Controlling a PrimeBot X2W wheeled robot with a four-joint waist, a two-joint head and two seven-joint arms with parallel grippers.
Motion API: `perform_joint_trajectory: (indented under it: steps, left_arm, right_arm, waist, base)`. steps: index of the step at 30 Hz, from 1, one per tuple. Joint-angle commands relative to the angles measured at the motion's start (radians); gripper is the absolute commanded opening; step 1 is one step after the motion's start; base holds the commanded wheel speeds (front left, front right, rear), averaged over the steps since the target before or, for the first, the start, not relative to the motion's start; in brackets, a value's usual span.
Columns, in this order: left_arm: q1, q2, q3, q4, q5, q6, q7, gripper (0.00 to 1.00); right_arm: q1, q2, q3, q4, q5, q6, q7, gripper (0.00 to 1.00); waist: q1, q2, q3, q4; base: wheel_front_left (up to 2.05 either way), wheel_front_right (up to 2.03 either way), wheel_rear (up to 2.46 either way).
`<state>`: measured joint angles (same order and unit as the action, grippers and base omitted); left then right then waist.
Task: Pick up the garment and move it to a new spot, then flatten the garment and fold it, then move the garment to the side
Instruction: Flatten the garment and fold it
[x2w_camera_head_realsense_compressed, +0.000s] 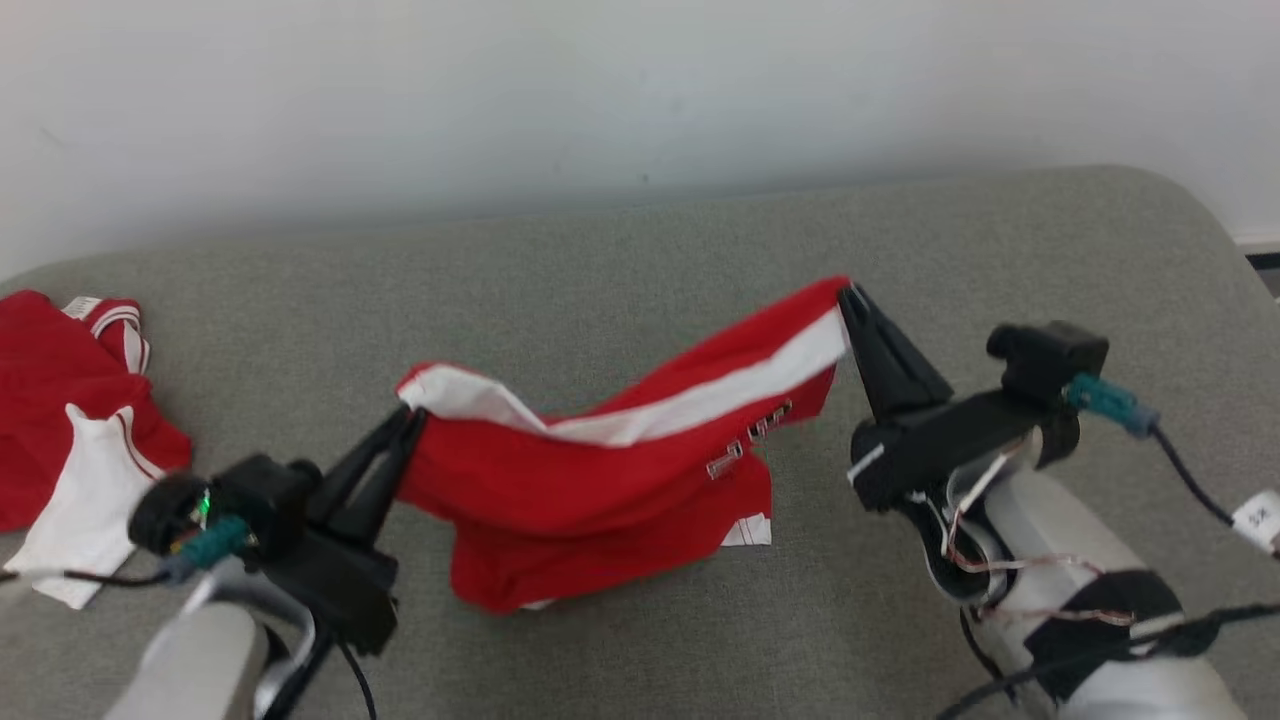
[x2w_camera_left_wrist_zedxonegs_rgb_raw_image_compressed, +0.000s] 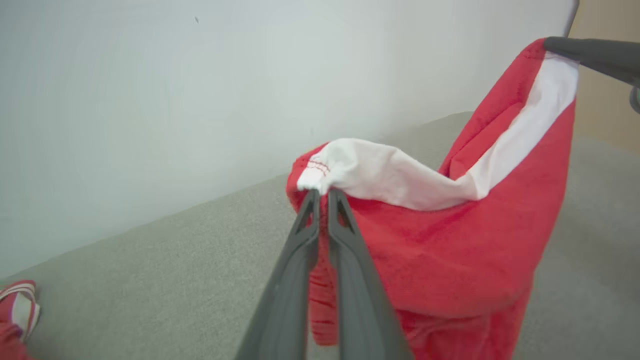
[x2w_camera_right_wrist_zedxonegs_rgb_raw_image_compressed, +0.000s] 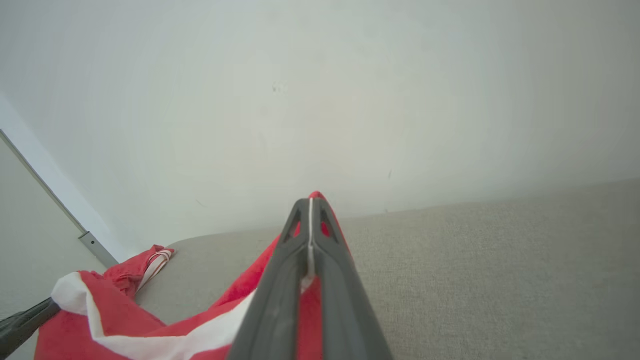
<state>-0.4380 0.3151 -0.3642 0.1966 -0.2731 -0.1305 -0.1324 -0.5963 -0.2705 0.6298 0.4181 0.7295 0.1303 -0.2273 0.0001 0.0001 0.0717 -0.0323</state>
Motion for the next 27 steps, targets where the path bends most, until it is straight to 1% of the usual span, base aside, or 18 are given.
perform_joint_trajectory:
  steps: [1,3,7,13,16,20,23,24,27]
  left_arm:
    - [-0.067,0.034,-0.012,0.005,-0.021,0.001,0.014,0.0]
    - [-0.152,0.066,-0.041,0.016,-0.04,0.001,0.032,0.0]
    - [-0.337,0.125,-0.078,0.052,-0.095,0.001,0.062,0.0]
    - [-0.597,0.177,-0.14,0.118,-0.165,0.001,0.08,0.0]
    - [-0.727,0.193,-0.174,0.162,-0.189,0.001,0.076,0.0]
    - [-0.88,0.192,-0.215,0.235,-0.218,0.001,0.054,0.0]
    - [-0.984,0.174,-0.227,0.304,-0.256,0.001,0.034,0.0]
    - [-0.984,0.174,-0.227,0.304,-0.256,0.001,0.034,0.0]
    - [-1.063,0.154,-0.24,0.373,-0.283,0.001,0.011,0.0]
  right_arm:
    - [-0.068,0.003,0.008,0.014,0.017,0.001,0.004,0.0]
    - [-0.146,0.019,0.019,0.042,0.058,0.001,0.011,0.0]
    - [-0.333,0.034,0.047,0.107,0.09,0.001,0.02,0.0]
    - [-0.604,0.066,0.079,0.223,0.138,0.001,0.023,0.0]
    - [-0.739,0.067,0.092,0.289,0.149,0.001,0.027,0.0]
    - [-0.891,0.083,0.092,0.371,0.167,0.001,0.013,0.0]
    - [-0.983,0.084,0.095,0.439,0.158,0.001,-0.001,0.0]
    - [-0.983,0.084,0.095,0.439,0.158,0.001,-0.001,0.0]
    - [-1.047,0.093,0.098,0.504,0.152,0.001,-0.014,0.0]
  waist:
    - [-0.0001,-0.0001,0.061,-0.03]
    - [-0.0001,-0.0001,0.093,-0.039]
    - [-0.0001,-0.0001,0.16,-0.054]
    - [-0.0001,-0.0001,0.258,-0.067]
    - [-0.0001,-0.0001,0.305,-0.065]
    - [-0.0001,-0.0001,0.341,-0.063]
    - [-0.0001,-0.0001,0.346,-0.064]
    - [-0.0001,-0.0001,0.346,-0.064]
    - [-0.0001,-0.0001,0.345,-0.066]
  base:
    - [0.0,0.0,0.0]
    - [0.0,0.0,0.0]
    - [0.0,0.0,0.0]
    - [0.0,0.0,0.0]
    - [0.0,0.0,0.0]
    - [0.0,0.0,0.0]
    - [0.0,0.0,0.0]
    - [0.0,0.0,0.0]
    - [0.0,0.0,0.0]
